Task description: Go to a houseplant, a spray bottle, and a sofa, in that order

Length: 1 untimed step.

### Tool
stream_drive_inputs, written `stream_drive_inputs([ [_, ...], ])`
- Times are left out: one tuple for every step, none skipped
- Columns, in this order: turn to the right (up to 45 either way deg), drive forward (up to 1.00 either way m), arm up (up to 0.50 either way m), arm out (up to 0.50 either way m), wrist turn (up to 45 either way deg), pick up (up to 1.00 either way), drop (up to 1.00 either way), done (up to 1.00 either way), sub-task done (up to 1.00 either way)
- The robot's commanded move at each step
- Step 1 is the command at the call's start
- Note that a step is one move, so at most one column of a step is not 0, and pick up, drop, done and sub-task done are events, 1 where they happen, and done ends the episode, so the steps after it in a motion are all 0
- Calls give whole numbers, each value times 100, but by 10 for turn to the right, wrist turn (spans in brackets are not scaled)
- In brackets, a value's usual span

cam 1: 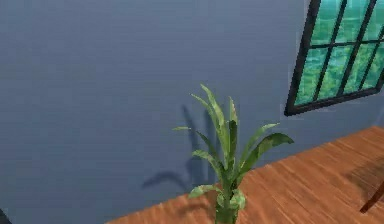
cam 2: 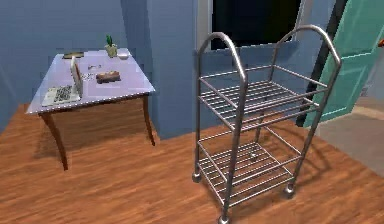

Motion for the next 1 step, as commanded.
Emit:
stream_drive_inputs([
  [120,0,0,0,0,0,0,0,0],
])
